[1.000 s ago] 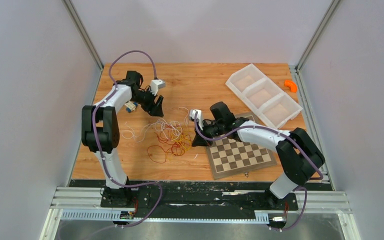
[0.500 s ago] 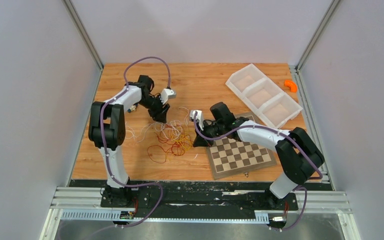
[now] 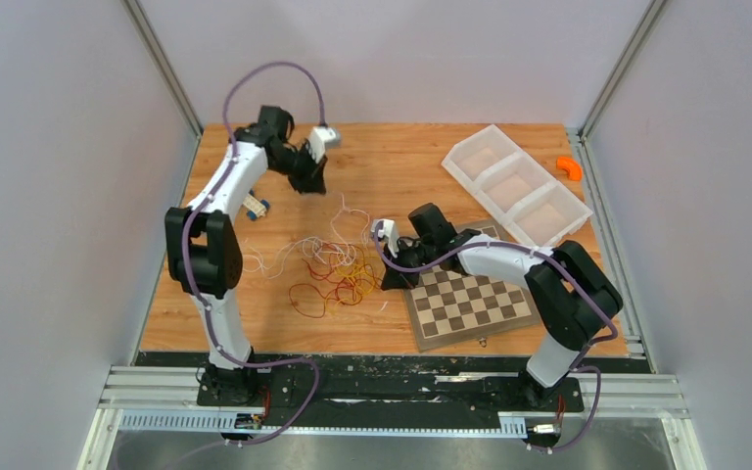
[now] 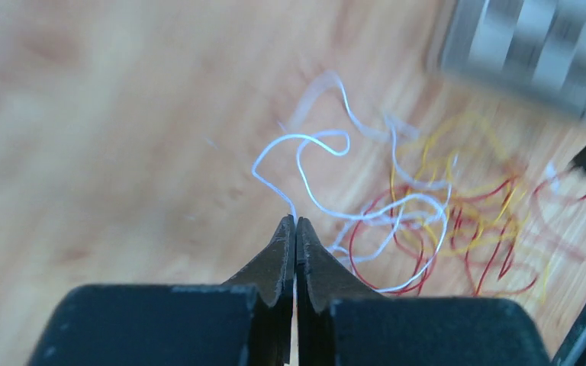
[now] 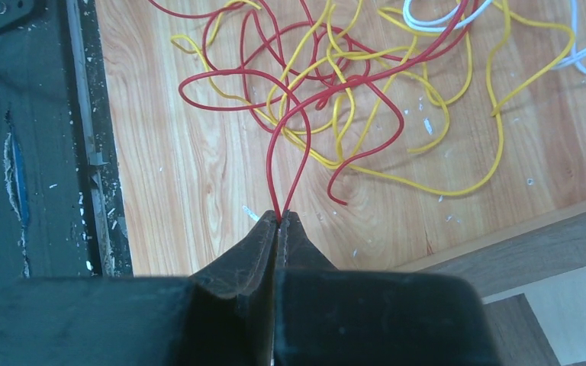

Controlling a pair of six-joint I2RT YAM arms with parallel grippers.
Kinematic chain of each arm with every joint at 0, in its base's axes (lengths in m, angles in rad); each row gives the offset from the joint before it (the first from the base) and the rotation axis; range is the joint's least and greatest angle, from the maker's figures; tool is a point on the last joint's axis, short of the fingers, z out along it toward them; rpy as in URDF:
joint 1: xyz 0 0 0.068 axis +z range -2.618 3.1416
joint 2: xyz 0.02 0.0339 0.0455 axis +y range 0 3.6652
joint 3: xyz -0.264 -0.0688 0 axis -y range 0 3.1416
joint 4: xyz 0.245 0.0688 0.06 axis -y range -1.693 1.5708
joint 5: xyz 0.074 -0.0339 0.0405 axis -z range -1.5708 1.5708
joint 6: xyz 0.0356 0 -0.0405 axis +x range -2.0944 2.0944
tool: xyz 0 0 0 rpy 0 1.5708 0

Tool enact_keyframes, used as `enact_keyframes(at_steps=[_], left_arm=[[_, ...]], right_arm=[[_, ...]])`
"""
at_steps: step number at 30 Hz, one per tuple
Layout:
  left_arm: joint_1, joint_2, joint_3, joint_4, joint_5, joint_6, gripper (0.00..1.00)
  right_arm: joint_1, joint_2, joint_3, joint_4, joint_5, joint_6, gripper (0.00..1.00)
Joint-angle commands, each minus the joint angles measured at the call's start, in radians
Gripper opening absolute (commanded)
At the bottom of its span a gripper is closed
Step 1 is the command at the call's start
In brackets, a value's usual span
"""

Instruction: Untangle the cables

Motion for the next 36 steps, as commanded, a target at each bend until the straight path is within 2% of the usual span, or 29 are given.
enact_keyframes(at_steps=[1, 4, 8, 9, 13, 15, 19, 22, 25, 31, 36], left_arm=[[0.055, -0.232, 0.259, 0.058, 0.174, -0.308, 0.00], [0.078, -0.305, 0.361, 0.235, 0.169, -0.544, 0.00], [0.089, -0.413, 0.407, 0.472, 0.133, -0.783, 0.00], [0.089, -0.426, 0.408, 0.543, 0.129, -0.812, 0.00], [0.089, -0.464, 0.433, 0.661, 0.115, -0.954, 0.00], [0.089, -0.469, 0.455, 0.685, 0.128, -0.989, 0.00], [0.088, -0.484, 0.455, 0.712, 0.151, -1.026, 0.00], [0.088, -0.495, 0.451, 0.721, 0.168, -1.051, 0.00], [0.088, -0.508, 0.433, 0.737, 0.182, -1.063, 0.00], [0.088, -0.531, 0.420, 0.744, 0.188, -1.075, 0.00], [0.089, -0.545, 0.425, 0.734, 0.171, -1.065, 0.00]], right_arm=[[-0.002, 0.036, 0.047, 0.012, 0.003, -0.025, 0.00], [-0.002, 0.059, 0.053, 0.011, 0.005, -0.025, 0.01], [-0.001, 0.051, 0.062, 0.011, 0.000, -0.023, 0.07], [-0.001, 0.044, 0.067, 0.010, -0.004, -0.020, 0.13], [-0.008, -0.013, 0.146, -0.040, -0.019, 0.019, 0.60], [-0.016, -0.053, 0.211, -0.069, -0.027, 0.048, 0.74], [-0.036, -0.118, 0.377, -0.077, -0.021, 0.135, 0.92], [-0.038, -0.125, 0.484, -0.073, 0.025, 0.186, 0.95], [-0.036, -0.097, 0.550, 0.000, 0.059, 0.254, 0.96], [-0.022, 0.060, 0.684, 0.131, -0.014, 0.350, 0.95], [0.005, 0.179, 0.773, 0.158, -0.016, 0.330, 0.95]])
